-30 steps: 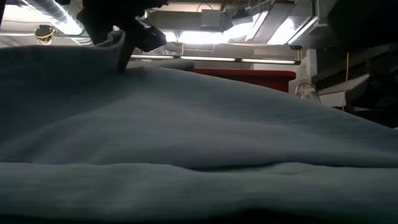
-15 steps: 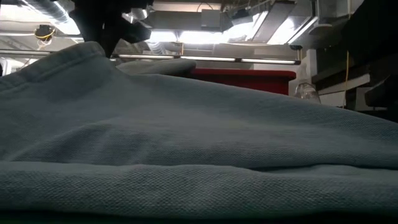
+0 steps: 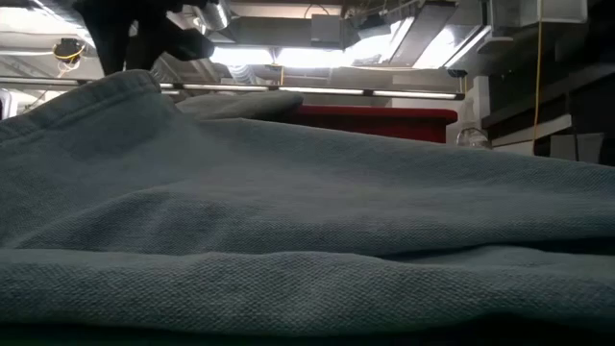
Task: Fold laundry
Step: Fold the light blue jeans
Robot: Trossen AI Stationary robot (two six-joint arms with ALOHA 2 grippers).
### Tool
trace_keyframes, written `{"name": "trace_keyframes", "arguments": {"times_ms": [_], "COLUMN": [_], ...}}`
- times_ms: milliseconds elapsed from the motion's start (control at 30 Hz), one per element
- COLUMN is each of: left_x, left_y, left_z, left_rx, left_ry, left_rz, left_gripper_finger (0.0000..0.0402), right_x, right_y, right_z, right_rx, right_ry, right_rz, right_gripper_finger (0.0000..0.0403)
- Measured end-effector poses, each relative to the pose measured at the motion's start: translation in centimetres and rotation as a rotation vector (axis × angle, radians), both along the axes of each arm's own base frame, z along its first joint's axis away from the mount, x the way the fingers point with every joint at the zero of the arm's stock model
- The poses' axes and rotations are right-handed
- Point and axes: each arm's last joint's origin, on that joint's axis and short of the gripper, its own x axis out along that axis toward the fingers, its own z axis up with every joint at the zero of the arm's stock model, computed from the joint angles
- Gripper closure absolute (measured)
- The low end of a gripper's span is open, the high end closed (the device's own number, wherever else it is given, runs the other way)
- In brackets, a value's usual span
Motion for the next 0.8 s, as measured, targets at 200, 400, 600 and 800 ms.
{"name": "trace_keyframes", "arguments": {"times_ms": [200, 400, 600, 800], "left_x": [0.5, 0.2, 0.4, 0.8], "left_y": [-0.7, -0.3, 0.4, 1.0], "left_z": [0.0, 0.0, 0.0, 0.0], "left_rx": [-0.015, 0.003, 0.0, -0.003], "left_ry": [-0.068, -0.033, -0.038, -0.063], "left_rz": [-0.04, -0.141, -0.143, -0.17], "left_gripper_finger": [0.0348, 0.0362, 0.0373, 0.0384], "right_x": [-0.1, -0.4, 0.7, 2.5], "right_y": [1.1, 1.4, 0.2, -1.6], "right_z": [1.8, 2.1, 2.2, 2.2], "right_rx": [-0.085, -0.148, -0.188, -0.188], "right_ry": [-0.133, -0.216, -0.247, -0.269], "right_rz": [-0.083, -0.139, -0.187, -0.245], "right_gripper_finger": [0.0343, 0.0343, 0.0343, 0.0343]}}
